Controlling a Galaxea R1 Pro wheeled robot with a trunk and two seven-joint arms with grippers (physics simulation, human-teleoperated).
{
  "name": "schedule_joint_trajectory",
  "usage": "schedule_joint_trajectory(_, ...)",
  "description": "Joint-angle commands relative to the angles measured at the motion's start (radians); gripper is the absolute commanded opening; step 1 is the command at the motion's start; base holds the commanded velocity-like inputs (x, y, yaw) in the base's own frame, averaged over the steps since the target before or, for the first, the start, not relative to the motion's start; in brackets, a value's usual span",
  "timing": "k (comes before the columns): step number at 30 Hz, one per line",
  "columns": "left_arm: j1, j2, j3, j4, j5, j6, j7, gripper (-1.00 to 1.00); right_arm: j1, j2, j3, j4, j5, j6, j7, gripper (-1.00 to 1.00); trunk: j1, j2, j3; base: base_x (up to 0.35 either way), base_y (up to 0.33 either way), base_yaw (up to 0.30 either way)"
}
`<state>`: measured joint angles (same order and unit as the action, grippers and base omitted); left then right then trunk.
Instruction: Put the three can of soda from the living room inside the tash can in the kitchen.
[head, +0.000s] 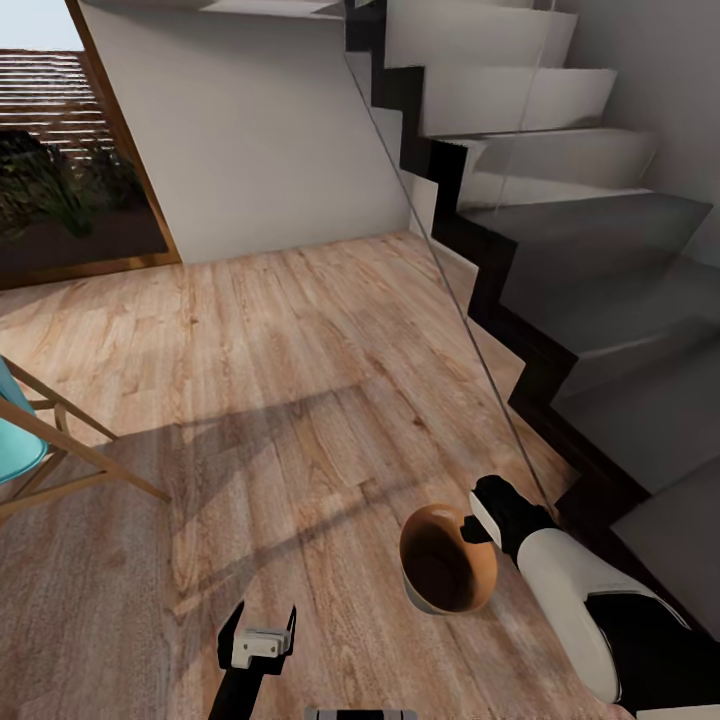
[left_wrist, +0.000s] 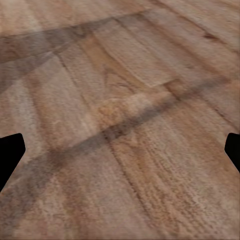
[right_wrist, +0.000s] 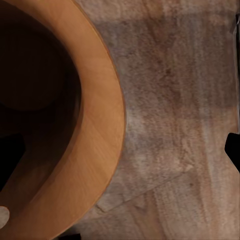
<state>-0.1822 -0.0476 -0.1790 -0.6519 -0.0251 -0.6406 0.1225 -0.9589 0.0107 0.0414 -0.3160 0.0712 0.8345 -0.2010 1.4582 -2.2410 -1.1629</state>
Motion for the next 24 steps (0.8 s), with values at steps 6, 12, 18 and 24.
schedule_joint_trajectory(6, 0.0, 0.0, 0.0, 0.0, 0.0, 0.001, 0.0, 1.0, 0.0, 0.001, 0.001, 0.0, 0.001, 0.0, 0.0, 1.0, 0.019, -0.035, -0.025, 0.0, 0.0, 0.0)
schedule_joint_trajectory(12, 0.0, 0.0, 0.0, 0.0, 0.0, 0.001, 0.0, 1.0, 0.002, 0.0, 0.001, 0.001, 0.001, 0.0, 0.0, 1.0, 0.042, -0.077, -0.053, 0.0, 0.0, 0.0)
schedule_joint_trajectory(18, 0.0, 0.0, 0.0, 0.0, -0.001, 0.001, 0.0, 1.0, 0.008, 0.001, 0.002, 0.002, 0.001, -0.014, 0.0, 1.0, 0.065, -0.119, -0.082, 0.0, 0.0, 0.0)
schedule_joint_trajectory(24, 0.0, 0.0, 0.0, 0.001, -0.001, 0.001, -0.001, 1.0, 0.01, 0.002, 0.002, 0.004, 0.001, -0.023, 0.0, 1.0, 0.088, -0.161, -0.11, 0.0, 0.0, 0.0)
